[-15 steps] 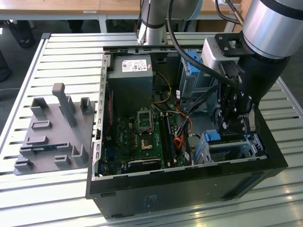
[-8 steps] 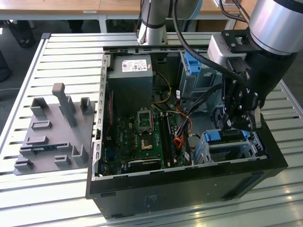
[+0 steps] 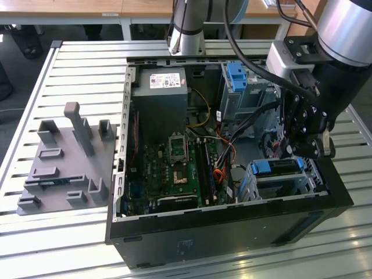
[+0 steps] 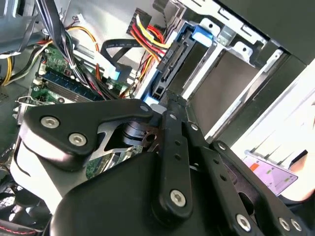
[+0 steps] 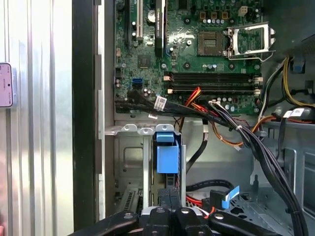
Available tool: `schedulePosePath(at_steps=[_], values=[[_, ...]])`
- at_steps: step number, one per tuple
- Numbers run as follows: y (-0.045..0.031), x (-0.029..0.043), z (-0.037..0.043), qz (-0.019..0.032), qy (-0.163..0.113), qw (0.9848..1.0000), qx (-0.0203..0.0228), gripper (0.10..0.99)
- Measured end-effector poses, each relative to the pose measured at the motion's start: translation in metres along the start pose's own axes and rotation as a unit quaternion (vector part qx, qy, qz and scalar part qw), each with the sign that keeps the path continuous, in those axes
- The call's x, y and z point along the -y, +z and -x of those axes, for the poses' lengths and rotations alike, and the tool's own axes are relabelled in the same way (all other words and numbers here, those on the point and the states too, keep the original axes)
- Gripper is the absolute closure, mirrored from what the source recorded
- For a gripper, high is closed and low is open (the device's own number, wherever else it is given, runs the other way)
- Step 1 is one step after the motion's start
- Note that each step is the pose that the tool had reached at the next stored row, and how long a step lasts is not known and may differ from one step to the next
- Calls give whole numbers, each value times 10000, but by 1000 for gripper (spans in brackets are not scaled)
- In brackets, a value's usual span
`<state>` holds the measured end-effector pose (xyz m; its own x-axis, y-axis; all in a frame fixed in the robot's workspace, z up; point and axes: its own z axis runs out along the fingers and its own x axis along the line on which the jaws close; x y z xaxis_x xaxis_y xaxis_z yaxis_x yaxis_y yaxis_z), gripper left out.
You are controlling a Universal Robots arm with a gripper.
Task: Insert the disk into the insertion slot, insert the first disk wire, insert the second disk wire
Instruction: 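Insert the first disk wire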
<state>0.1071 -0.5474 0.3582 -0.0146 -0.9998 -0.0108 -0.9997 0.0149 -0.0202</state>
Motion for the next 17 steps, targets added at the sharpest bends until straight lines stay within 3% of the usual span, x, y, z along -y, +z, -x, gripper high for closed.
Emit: schedulePosePath(at_steps=[17], values=[[6,179,152,13,38,10000,-1,980]])
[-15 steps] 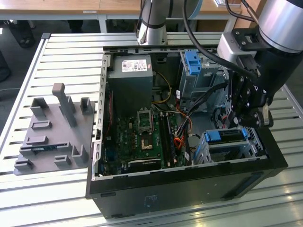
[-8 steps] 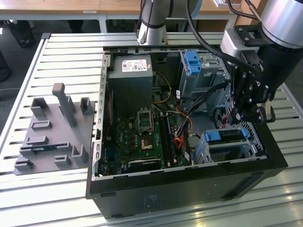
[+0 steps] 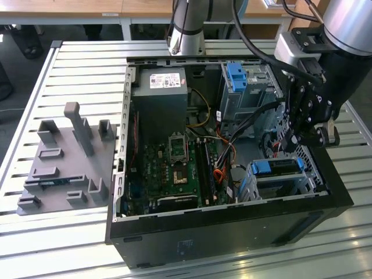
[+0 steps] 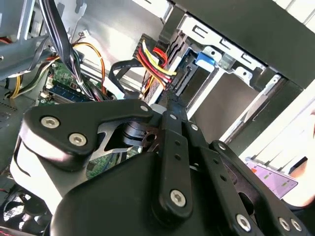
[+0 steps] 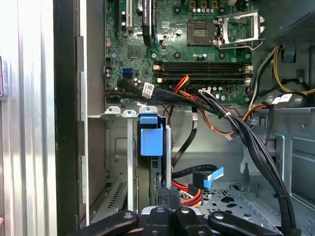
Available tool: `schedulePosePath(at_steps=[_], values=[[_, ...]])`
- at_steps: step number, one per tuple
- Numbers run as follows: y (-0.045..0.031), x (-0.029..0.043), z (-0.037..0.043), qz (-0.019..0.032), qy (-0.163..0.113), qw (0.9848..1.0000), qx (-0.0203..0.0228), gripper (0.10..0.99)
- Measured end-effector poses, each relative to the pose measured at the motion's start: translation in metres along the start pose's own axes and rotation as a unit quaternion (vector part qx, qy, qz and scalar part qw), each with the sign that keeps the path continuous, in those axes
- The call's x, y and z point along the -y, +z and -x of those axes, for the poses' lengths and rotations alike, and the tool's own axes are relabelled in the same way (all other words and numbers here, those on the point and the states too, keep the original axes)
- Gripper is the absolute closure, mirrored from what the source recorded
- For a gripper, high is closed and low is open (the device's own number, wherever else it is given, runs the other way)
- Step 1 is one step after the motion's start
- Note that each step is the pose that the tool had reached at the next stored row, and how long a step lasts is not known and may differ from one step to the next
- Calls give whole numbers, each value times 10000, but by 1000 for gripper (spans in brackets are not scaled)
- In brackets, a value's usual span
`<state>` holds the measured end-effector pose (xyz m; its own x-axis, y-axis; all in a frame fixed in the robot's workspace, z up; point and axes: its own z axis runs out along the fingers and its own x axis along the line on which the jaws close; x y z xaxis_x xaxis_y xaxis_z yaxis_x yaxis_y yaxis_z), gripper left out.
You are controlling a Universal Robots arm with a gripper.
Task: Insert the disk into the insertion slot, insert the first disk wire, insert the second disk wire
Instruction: 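Insert the first disk wire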
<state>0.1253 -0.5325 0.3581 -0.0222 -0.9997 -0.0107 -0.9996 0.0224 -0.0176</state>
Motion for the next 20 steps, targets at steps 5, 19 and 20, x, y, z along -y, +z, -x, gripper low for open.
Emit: schedulePosePath(at_steps=[5,19,20], values=[[0,54,3,29,8,10000,-1,980],[2,106,24,56,103,9999,-3,902],[2,107,24,57,103,9999,-3,902]])
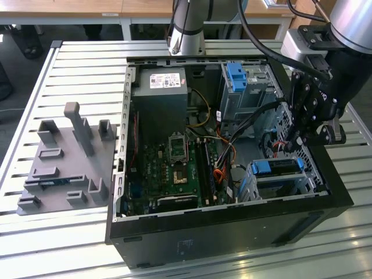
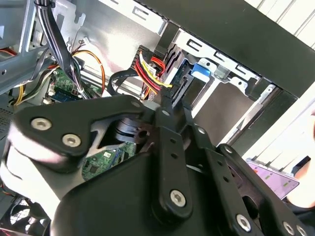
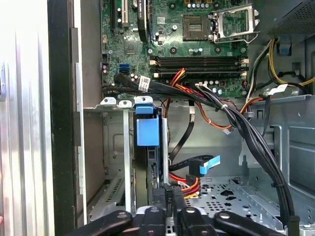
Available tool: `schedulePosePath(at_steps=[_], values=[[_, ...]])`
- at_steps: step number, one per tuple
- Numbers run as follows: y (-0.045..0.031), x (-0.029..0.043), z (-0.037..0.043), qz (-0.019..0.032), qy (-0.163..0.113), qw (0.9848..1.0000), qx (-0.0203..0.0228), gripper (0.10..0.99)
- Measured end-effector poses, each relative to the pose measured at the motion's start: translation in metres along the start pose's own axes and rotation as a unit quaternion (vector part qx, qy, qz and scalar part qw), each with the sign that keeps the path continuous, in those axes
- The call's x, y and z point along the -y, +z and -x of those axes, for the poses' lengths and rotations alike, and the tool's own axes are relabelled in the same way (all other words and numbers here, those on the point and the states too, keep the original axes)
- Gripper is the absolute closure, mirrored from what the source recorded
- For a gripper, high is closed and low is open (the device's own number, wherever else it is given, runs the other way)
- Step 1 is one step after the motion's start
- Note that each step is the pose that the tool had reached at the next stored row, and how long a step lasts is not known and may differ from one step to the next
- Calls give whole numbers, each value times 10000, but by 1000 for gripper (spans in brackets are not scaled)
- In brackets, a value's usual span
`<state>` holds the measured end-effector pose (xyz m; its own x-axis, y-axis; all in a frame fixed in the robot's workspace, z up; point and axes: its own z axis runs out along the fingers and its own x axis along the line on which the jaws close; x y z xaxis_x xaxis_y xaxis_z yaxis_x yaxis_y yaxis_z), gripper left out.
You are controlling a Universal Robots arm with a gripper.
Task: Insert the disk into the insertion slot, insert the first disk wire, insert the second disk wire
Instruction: 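Insert the first disk wire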
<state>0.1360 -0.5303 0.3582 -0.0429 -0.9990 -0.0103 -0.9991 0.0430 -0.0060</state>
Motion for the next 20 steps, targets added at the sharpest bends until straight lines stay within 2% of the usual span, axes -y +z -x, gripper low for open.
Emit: schedulePosePath(at_steps=[1,5,8,9,14,20], values=[[0,1,0,2,0,10000,0,839],[2,2,0,17,2,10000,0,839],[6,2,0,58,5,10000,-2,827],[7,3,0,73,6,10000,-3,765],[41,2,-1,149,68,9999,-3,765],[81,22,4,150,216,9997,2,765]])
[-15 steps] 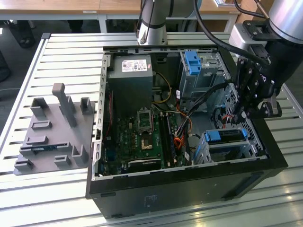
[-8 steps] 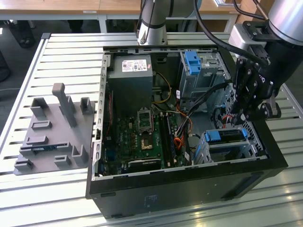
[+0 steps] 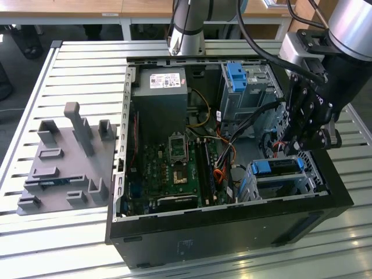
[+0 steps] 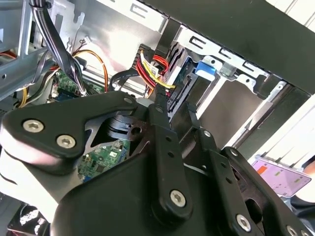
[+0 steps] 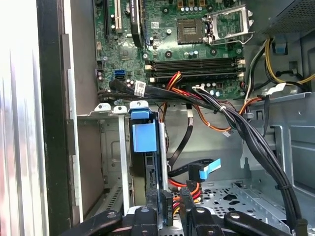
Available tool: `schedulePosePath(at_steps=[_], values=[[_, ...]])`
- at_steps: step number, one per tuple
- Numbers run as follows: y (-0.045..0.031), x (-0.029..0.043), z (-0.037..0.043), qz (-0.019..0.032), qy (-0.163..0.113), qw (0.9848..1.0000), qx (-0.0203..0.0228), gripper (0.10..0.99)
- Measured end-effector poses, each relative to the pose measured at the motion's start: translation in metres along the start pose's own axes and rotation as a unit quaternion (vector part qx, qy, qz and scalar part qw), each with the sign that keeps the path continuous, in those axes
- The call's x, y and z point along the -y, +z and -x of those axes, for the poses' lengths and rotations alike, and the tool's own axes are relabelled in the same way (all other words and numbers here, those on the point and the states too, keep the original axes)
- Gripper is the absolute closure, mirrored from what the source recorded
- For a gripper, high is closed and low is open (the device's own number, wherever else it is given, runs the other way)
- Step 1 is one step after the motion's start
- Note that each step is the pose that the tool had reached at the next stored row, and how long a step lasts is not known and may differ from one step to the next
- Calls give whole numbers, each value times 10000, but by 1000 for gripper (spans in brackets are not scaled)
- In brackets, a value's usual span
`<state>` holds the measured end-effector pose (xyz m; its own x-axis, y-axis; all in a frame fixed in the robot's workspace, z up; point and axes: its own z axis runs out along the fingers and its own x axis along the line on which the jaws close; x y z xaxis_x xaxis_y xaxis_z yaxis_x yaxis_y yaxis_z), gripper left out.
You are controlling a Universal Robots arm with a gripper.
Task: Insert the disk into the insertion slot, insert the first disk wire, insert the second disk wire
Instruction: 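Insert the first disk wire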
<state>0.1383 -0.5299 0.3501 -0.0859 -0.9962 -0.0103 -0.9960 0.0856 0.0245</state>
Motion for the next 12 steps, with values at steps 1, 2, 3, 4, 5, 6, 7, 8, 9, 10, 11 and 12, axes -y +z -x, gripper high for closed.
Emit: schedulePosePath(at_steps=[1,2,3,4,5,6,7,8,9,10,11,12], values=[[4,1,0,0,16,10000,0,765],[7,2,0,0,33,10000,1,765],[10,4,0,0,47,10000,1,765],[11,6,0,0,56,10000,1,780],[11,7,0,0,63,10000,1,780],[12,7,0,0,64,10000,2,843],[12,7,0,0,65,10000,2,902],[12,7,0,0,65,10000,2,902],[13,7,0,0,62,10000,2,922],[13,7,0,0,27,10000,1,922],[13,7,0,1,-54,10000,0,922],[14,7,0,2,-150,9999,-2,922]])
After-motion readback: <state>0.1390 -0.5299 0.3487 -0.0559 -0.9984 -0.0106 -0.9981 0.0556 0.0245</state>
